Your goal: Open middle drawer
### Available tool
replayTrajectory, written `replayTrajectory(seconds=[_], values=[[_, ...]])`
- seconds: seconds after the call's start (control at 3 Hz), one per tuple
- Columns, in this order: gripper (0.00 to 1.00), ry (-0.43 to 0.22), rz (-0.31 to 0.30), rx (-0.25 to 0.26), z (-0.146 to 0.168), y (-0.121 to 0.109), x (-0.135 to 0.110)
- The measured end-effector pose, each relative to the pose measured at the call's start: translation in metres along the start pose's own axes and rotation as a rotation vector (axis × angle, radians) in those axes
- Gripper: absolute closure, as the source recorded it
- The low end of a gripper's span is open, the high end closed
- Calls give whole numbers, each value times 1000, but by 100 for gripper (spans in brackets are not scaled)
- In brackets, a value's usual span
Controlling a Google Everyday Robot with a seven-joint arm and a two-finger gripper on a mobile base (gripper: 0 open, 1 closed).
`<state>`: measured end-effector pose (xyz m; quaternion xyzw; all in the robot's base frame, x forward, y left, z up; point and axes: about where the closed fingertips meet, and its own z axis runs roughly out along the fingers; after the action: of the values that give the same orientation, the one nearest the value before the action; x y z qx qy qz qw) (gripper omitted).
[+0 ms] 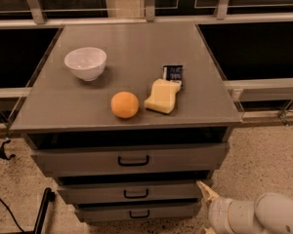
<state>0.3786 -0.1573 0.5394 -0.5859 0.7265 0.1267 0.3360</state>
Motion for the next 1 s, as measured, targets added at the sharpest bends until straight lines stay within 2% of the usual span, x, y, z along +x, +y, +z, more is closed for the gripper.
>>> replayTrajectory(seconds=[0.33, 1.0], values=[[0, 23, -16, 1, 1, 2, 0], [0, 83, -75, 11, 40, 3, 20]])
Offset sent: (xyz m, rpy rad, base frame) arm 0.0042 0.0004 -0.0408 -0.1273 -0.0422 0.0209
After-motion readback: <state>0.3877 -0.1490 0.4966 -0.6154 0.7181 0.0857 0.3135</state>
